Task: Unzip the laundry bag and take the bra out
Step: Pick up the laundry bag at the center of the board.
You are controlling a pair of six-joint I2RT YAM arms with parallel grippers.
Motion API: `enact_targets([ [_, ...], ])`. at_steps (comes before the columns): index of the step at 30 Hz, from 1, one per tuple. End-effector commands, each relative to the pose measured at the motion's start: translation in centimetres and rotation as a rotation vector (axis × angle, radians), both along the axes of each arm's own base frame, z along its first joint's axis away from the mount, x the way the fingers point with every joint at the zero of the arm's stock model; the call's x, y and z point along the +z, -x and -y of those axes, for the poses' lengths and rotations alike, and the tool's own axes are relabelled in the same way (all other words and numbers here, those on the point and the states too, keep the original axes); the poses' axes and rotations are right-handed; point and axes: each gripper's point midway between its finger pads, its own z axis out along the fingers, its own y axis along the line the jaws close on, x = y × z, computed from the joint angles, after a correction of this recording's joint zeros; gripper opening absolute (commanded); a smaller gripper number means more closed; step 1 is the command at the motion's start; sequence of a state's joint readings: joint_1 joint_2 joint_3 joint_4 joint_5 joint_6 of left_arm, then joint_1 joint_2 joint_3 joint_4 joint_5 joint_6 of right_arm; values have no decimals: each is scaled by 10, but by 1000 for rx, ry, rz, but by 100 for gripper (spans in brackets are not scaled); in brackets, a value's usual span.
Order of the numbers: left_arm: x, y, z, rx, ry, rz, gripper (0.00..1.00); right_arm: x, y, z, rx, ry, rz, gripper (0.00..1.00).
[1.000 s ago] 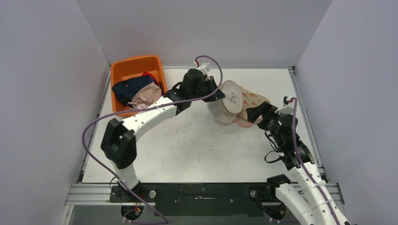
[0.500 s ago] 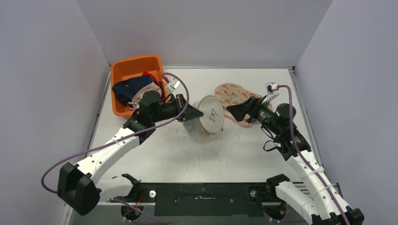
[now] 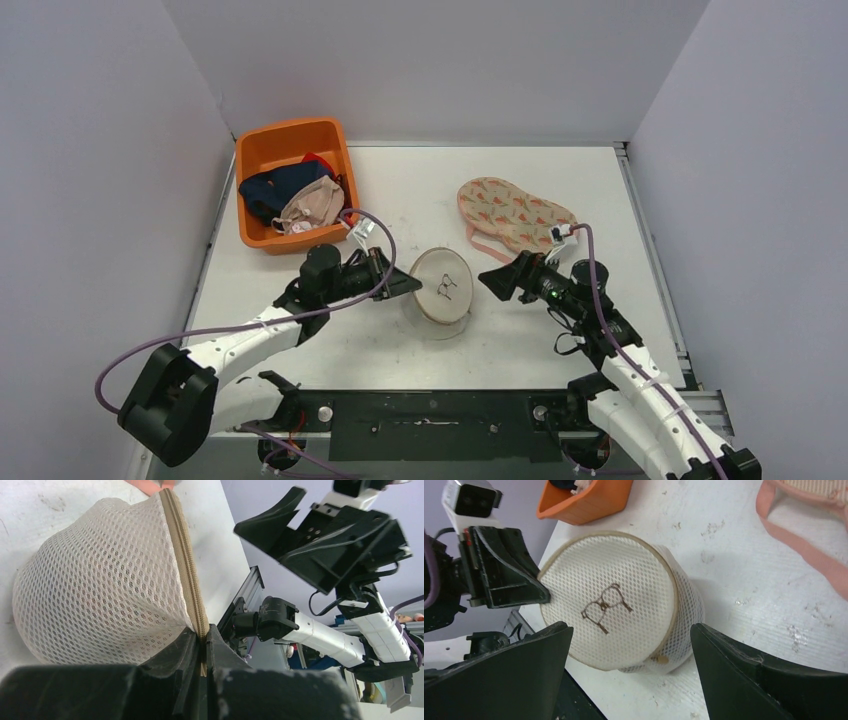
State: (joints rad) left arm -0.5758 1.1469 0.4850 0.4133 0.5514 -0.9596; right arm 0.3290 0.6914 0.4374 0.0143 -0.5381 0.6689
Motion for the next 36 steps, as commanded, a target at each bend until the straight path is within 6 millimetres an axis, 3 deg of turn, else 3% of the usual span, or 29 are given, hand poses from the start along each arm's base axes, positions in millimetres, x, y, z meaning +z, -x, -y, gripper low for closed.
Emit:
enact_targets([
  [1,20,-12,-5,66,78,132,0,-12,0,-4,4,-19,17,93],
  [3,9,-12,-8,91,57,81,0,-27,3,-6,14,-11,-10,100],
  [6,0,-11,-14,116,-13,34,0,-42,5,-15,49,7,-38,91],
  [11,-10,-13,-23,148,-65,27,0,-56,1,-25,72,4,-55,84],
  [15,-19,-12,-21,128,-64,-9,0,-71,-5,-34,98,-20,-96,72],
  [24,-35,-10,-23,129,-73,-42,0,-74,-20,-48,118,-61,-108,63],
  [31,-49,-13,-30,162,-112,-70,0,-91,-24,-57,141,-31,-159,49],
  [36,-50,-16,-32,185,-138,-71,0,-80,-24,-65,154,-39,-129,34],
])
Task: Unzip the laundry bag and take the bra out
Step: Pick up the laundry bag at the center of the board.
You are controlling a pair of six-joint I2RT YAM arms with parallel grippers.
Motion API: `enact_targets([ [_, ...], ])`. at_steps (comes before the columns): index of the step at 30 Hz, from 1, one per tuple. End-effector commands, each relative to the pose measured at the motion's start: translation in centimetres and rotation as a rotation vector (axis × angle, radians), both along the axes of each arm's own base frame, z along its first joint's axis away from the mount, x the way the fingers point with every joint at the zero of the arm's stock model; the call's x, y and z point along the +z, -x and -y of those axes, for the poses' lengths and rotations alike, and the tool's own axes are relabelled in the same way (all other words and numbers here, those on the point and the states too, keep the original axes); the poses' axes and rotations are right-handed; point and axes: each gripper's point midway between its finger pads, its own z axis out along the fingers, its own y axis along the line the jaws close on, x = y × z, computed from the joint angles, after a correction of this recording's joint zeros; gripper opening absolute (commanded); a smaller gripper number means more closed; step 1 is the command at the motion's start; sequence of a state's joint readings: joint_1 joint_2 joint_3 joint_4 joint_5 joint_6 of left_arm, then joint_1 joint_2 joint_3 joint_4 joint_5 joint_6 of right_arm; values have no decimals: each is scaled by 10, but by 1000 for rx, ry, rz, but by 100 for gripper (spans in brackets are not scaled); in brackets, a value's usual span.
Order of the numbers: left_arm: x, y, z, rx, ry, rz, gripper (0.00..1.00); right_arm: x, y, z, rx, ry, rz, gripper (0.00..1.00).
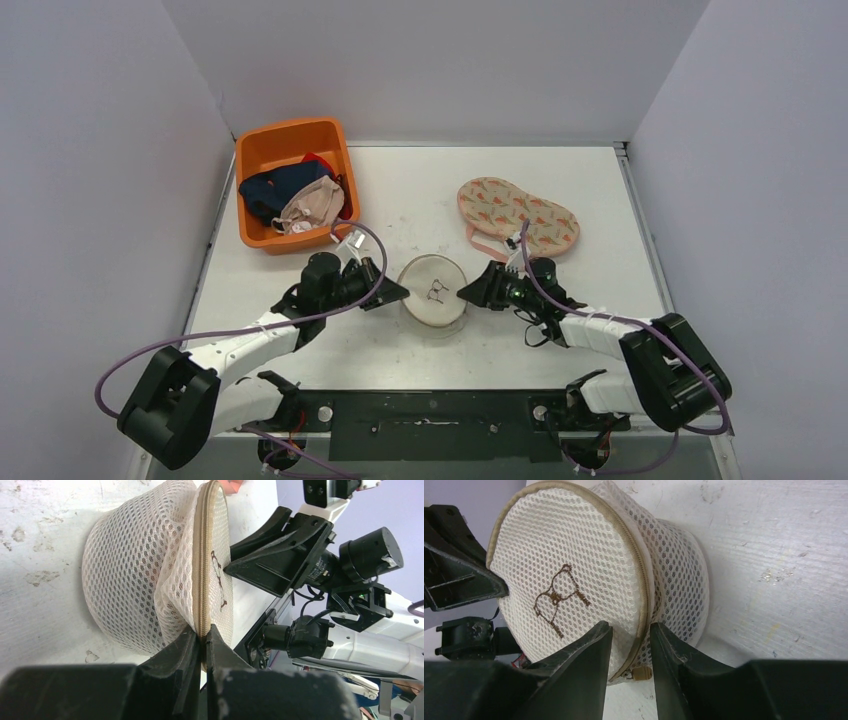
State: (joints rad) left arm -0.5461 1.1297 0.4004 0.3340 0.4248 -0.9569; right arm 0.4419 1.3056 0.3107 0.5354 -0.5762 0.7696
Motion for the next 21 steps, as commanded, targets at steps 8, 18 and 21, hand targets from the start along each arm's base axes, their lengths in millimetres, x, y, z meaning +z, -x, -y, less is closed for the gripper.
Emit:
enact_targets([
  [8,-1,-36,-1,73,-116,44,0,61,1,-15,10,-99,125,5],
  [18,35,-48,28,81,-89,94,46,79,7,7,-214,-203,56,5],
  [21,35,-41,15,143,-109,78,68,76,5,13,-280,-227,31,5],
])
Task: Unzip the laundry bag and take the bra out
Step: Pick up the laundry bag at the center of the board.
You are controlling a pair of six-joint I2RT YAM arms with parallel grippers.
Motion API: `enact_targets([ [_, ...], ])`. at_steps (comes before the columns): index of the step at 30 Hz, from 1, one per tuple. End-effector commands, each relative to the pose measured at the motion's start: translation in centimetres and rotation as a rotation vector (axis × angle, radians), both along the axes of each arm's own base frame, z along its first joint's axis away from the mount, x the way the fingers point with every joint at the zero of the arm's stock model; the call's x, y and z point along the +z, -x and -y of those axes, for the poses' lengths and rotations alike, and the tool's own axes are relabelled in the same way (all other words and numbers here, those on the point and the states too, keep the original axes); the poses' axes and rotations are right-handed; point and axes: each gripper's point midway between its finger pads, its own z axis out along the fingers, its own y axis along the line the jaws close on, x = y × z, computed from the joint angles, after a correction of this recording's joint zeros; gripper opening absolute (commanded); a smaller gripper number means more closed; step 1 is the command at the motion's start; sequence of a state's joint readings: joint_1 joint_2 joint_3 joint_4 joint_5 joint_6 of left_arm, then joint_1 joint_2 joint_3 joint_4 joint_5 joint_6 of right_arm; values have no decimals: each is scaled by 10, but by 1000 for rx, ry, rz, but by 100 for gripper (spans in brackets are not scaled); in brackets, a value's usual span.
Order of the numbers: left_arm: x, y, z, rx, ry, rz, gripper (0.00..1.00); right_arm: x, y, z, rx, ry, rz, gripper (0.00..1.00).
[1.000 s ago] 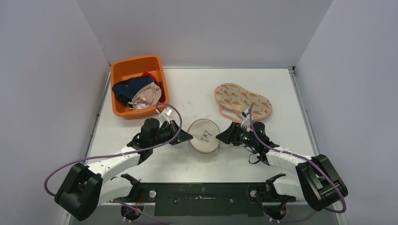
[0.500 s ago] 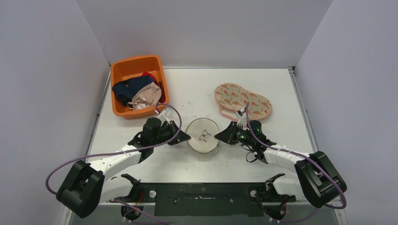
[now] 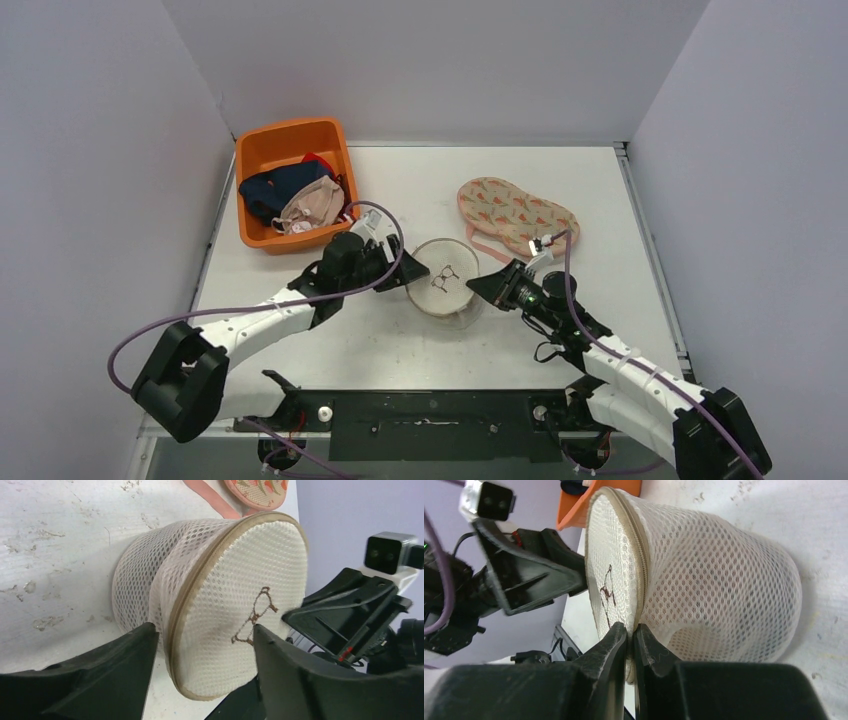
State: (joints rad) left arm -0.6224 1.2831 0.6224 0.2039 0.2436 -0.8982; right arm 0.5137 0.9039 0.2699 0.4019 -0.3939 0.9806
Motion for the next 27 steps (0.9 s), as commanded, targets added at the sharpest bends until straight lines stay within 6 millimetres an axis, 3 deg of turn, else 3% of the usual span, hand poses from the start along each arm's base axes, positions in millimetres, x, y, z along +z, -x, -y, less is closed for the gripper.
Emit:
enact_targets([
  [1,27,3,-11,79,-4,56,74,1,-7,10,-126,-70,-53,5],
  [3,33,12,-18,97,-51,79,87,0,-8,13,-161,-83,-61,5],
  [4,32,20,-21,107,-71,73,100,0,-9,15,-176,-86,-63,5],
  [9,32,37,-43,247,21,48,96,0,-10,20,-247,-124,-74,5],
  [13,39,47,-42,260,99,86,96,-2,-11,22,-302,-170,-95,5],
  [18,32,56,-42,299,142,95,96,-5,-12,25,-369,-238,-115,5],
  [21,27,59,-38,307,171,91,96,-6,-12,23,-380,-253,-126,5],
  [27,20,66,-8,232,210,73,100,-10,-9,14,-370,-257,-143,5],
])
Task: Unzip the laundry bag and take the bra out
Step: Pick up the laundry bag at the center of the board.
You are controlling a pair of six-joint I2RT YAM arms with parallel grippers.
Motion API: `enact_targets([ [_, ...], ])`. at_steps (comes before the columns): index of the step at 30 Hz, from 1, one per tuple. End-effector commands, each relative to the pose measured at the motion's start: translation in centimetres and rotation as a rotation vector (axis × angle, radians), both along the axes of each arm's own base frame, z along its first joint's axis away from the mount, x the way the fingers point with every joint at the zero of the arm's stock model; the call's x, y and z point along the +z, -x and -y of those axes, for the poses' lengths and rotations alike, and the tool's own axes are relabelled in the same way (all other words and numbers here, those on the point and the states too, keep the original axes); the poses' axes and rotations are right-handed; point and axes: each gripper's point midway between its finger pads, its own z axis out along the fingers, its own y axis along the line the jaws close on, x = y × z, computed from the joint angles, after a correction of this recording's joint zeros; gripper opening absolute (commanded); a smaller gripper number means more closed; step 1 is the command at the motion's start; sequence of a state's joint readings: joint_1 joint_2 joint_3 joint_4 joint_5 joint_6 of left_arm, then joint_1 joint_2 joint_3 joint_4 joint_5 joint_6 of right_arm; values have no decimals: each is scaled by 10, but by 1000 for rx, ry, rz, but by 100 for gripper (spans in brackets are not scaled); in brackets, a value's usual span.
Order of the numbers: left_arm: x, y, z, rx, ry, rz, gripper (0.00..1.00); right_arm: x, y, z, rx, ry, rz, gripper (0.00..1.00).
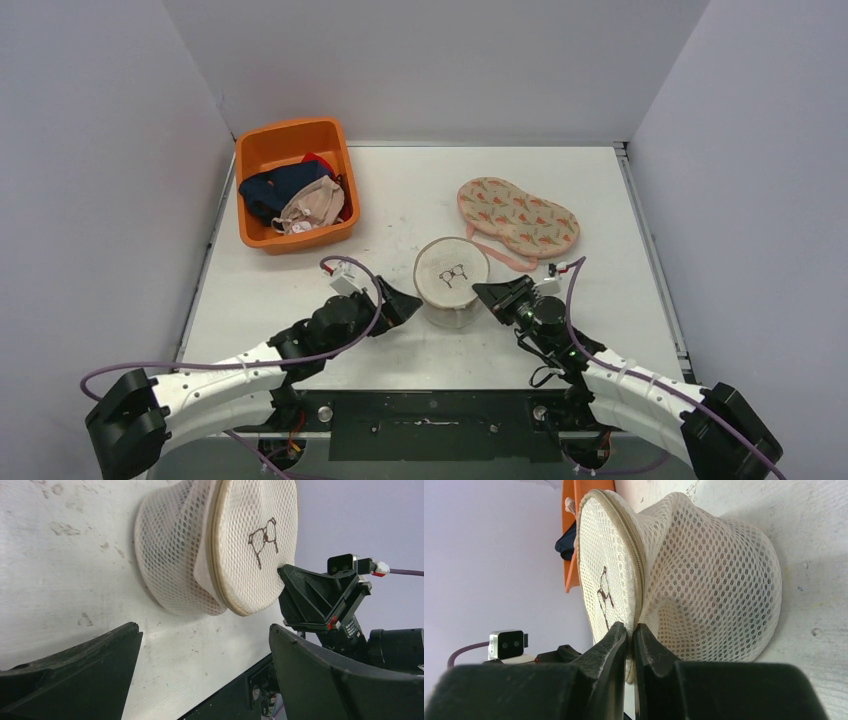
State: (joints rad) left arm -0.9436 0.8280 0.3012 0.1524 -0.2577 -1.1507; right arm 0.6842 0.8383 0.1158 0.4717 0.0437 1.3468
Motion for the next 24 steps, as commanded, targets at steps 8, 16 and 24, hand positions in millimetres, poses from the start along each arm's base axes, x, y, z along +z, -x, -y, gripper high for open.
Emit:
enact_targets([
  [8,27,-6,51,-70,170,45,73,14,-5,-5,-44,-63,40,5],
  [16,27,-17,65,-78,194,24,59,12,-1,-7,-35,-64,31,5],
  [24,21,-28,72,-82,238,-16,41,8,3,-7,-24,-55,28,5],
])
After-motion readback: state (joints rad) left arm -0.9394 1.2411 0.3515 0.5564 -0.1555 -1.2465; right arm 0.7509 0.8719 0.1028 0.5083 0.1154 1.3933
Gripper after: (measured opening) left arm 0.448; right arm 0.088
